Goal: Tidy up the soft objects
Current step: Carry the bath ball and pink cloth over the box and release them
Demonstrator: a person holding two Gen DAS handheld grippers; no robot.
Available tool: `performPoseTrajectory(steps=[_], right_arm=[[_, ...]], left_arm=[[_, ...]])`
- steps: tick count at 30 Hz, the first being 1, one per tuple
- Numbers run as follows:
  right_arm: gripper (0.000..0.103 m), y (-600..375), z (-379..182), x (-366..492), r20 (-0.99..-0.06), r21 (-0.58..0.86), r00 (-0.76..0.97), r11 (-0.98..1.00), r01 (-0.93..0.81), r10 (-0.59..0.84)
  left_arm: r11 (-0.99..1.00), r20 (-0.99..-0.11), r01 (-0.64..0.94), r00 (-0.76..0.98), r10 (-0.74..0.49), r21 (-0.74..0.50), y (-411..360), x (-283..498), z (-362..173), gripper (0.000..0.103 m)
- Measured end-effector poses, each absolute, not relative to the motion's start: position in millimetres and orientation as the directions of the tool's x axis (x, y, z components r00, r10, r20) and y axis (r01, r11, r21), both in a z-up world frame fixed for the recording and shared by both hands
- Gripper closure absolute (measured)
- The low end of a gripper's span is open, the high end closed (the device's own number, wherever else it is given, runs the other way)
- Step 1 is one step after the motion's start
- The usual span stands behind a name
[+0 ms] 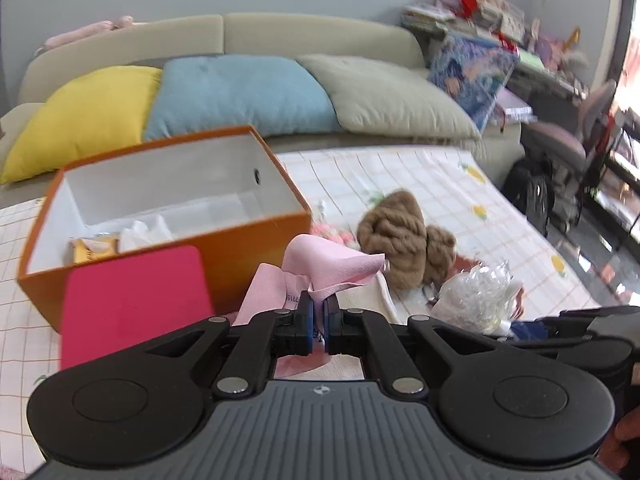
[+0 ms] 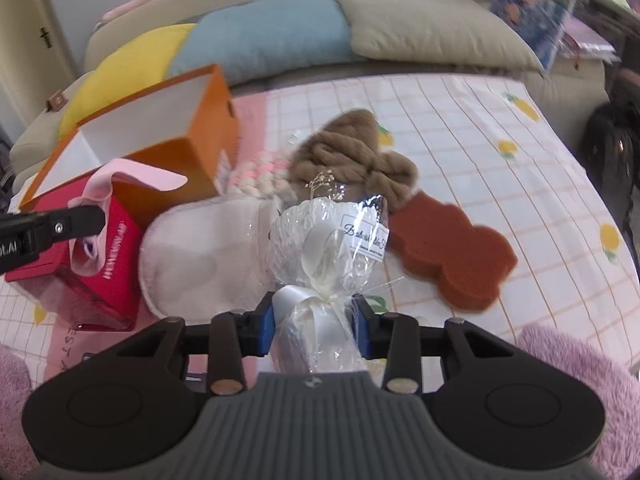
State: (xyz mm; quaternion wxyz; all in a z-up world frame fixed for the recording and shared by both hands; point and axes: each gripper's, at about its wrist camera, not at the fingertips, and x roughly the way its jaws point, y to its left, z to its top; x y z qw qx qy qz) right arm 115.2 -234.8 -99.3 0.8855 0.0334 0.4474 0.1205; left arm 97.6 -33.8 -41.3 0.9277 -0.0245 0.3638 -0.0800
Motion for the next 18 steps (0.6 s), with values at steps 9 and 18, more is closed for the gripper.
performPoseTrajectory(steps=[9, 18], right_arm=[[0.065, -193, -54, 123, -0.714, 0.136, 0.619, 0.932, -0.336, 0.327], [0.065, -132, -10, 162, -0.662, 0.084, 0.62, 0.864, -0.496, 0.421]], left_arm=[[0.986, -0.583, 0.056, 0.801, -0.14, -0.16, 4, 85, -7, 0.098], [0.993, -0.55, 0.014, 0.832, -0.075, -0.114, 31, 108, 18, 0.098]])
